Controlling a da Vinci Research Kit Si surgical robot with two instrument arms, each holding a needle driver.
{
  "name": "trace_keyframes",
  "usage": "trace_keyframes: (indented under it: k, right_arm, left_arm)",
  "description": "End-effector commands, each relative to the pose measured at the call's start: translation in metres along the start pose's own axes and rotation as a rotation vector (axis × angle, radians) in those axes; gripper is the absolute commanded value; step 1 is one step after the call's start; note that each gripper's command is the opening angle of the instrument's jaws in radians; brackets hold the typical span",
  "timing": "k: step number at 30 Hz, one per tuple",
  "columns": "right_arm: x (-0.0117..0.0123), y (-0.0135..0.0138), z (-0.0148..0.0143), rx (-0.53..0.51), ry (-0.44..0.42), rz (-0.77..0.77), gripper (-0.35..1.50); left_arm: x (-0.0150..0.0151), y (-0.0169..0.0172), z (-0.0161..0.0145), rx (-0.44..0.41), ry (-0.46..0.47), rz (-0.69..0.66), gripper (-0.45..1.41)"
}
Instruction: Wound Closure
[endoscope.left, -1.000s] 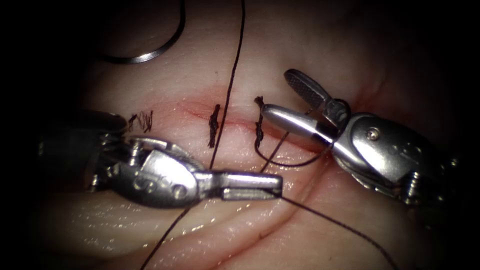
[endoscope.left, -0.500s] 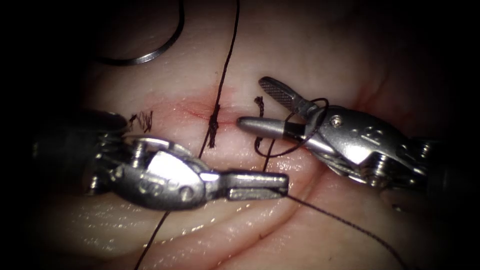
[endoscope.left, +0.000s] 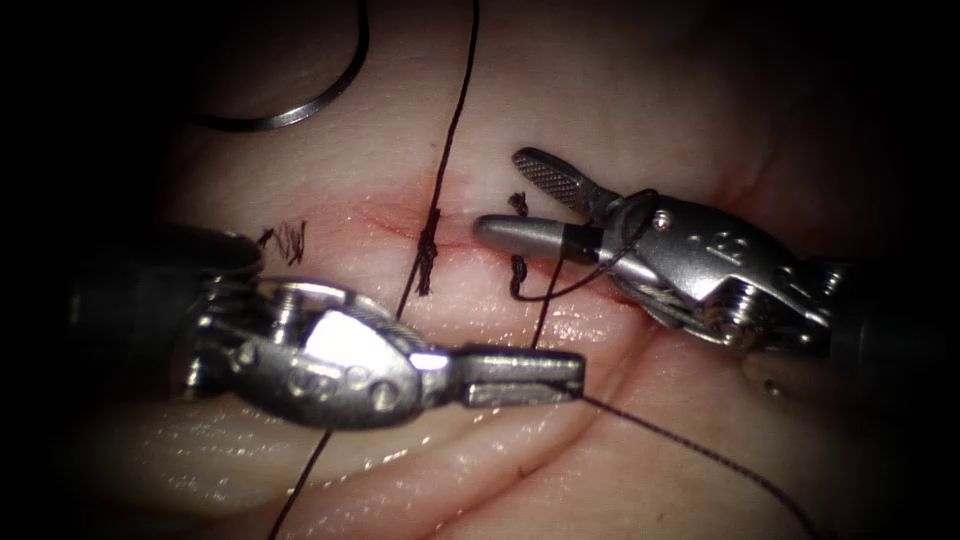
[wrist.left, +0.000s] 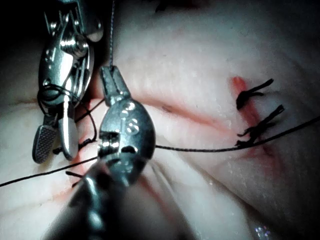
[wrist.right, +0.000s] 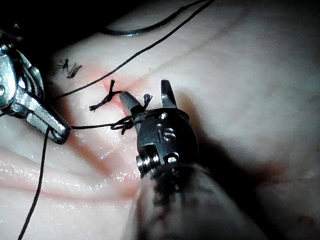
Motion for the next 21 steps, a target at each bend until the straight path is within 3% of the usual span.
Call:
trace_keyframes:
  k: [1,3,4,5,8,10,14,21]
  right_arm:
    - [0.0,0.0001,0.0009,0.011,-0.009,0.014,0.49]
    - [0.0,0.0001,0.0009,0.042,-0.029,0.051,0.37]
    - [0.0,-0.0001,0.0009,0.06,-0.039,0.066,0.17]
    - [0.0,-0.0001,0.0009,0.064,-0.038,0.072,0.09]
    - [0.0001,-0.0003,0.0009,0.076,-0.043,0.083,-0.08]
    - [0.0001,-0.0003,0.0008,0.081,-0.042,0.082,-0.35]
    - [0.0003,-0.0004,0.0005,0.093,-0.025,0.098,-0.35]
    - [0.0024,0.0007,-0.0013,0.061,0.101,0.151,-0.35]
  left_arm:
    - [-0.0004,-0.0001,0.0007,0.001,0.0,0.002,-0.45]
    - [-0.0003,0.0,0.0007,-0.001,-0.002,0.002,-0.45]
    - [-0.0003,0.0,0.0007,-0.001,-0.002,0.002,-0.45]
    - [-0.0003,0.0,0.0007,-0.001,-0.002,0.002,-0.45]
    - [-0.0003,0.0,0.0007,-0.001,-0.002,0.002,-0.45]
    - [-0.0003,0.0,0.0007,-0.001,-0.002,0.002,-0.45]
    - [-0.0003,0.0001,0.0005,-0.002,-0.001,0.002,-0.45]
    - [-0.0005,0.0001,0.0002,-0.004,0.0,0.003,-0.45]
